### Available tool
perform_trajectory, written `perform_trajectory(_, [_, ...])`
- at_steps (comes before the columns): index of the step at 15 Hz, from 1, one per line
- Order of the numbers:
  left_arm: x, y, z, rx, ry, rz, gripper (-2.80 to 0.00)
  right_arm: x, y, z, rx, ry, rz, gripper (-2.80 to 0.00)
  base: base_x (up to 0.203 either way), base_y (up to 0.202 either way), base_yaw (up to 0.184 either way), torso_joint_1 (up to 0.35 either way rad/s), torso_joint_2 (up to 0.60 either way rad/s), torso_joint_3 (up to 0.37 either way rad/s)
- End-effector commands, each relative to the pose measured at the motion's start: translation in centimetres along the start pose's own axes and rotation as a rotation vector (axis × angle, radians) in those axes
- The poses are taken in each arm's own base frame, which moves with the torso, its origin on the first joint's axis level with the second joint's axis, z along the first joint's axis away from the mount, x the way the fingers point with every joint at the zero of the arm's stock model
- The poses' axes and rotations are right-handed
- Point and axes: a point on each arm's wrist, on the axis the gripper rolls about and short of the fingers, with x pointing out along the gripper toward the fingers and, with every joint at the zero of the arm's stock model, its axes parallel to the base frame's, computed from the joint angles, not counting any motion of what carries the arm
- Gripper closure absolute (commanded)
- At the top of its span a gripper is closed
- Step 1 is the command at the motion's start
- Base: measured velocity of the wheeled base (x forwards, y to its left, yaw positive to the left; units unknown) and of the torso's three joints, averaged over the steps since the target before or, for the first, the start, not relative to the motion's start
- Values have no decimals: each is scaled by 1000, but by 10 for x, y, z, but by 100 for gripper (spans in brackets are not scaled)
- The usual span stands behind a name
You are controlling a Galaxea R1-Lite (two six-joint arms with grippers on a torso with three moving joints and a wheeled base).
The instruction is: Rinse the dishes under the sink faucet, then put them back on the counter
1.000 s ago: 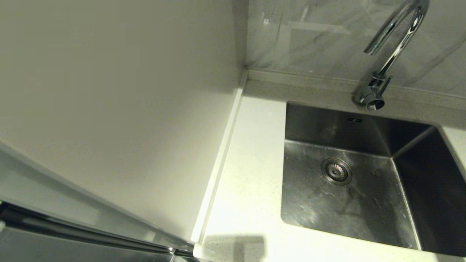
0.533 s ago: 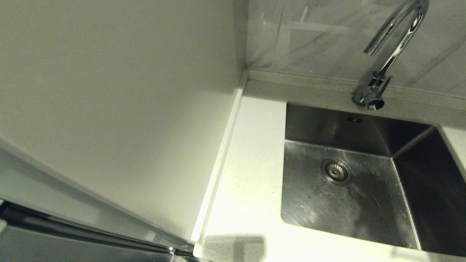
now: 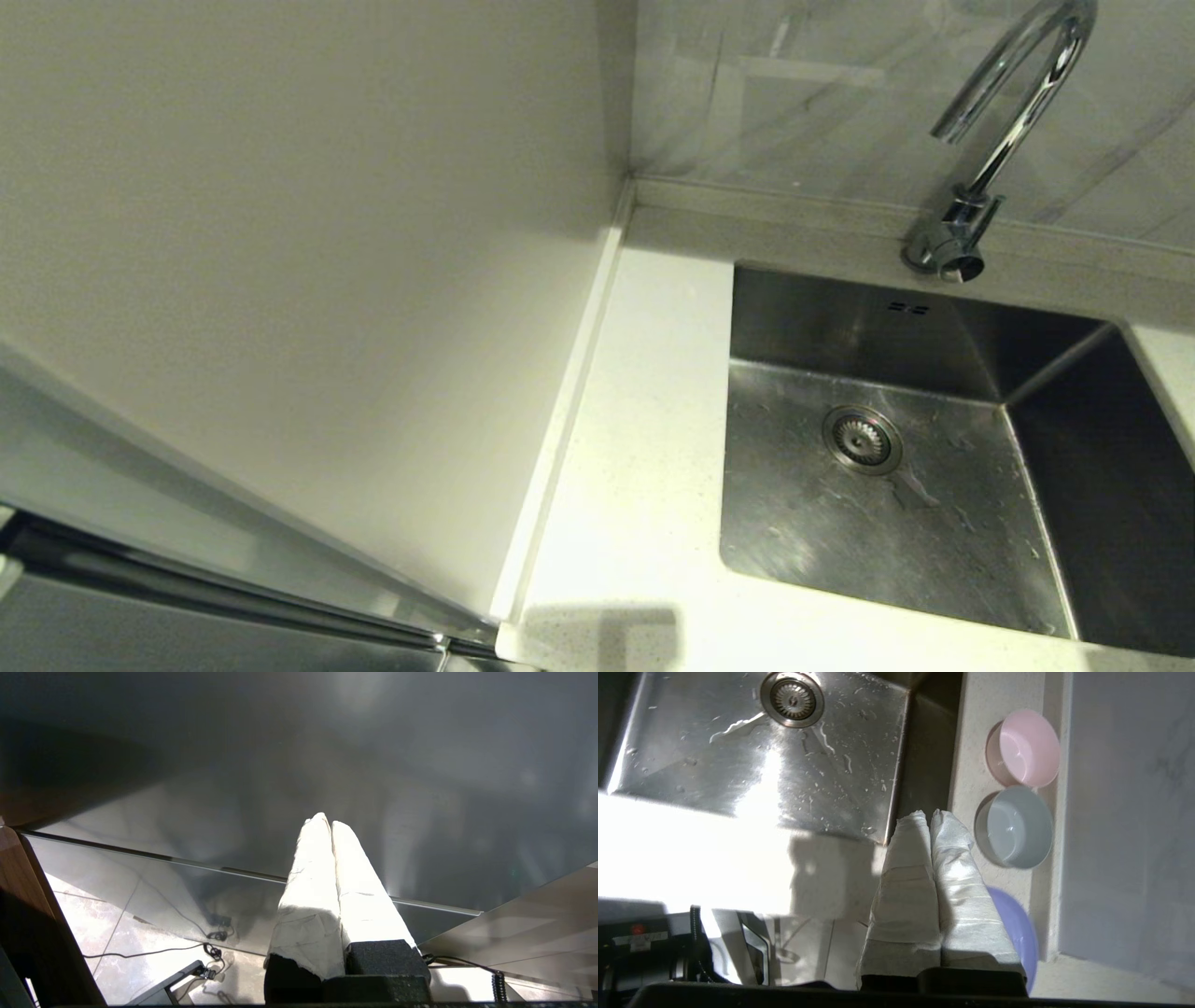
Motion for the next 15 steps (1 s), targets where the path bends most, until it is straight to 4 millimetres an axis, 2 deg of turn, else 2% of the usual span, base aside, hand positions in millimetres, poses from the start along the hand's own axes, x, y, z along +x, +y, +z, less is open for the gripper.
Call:
perform_trajectory(1, [0, 0, -1, -1, 3, 0, 0, -26, 1, -53, 23, -109, 7, 0, 0, 0, 0, 0, 0, 0])
perform_trajectory(5, [0, 0, -1, -1, 3, 0, 0, -32, 6, -114, 35, -229, 43, 0, 0, 0, 0, 0, 0, 0])
perform_trajectory(7, [0, 0, -1, -1, 2, 0, 0, -27, 7, -112, 70, -328, 39, 0, 0, 0, 0, 0, 0, 0])
perform_trajectory(11, [0, 0, -1, -1, 3, 0, 0, 19, 29, -127, 69, -315, 152, 0, 0, 0, 0, 0, 0, 0])
perform_trajectory(15, [0, 0, -1, -1, 3, 0, 0, 57, 50, -158, 136, -242, 248, 0, 0, 0, 0, 0, 0, 0])
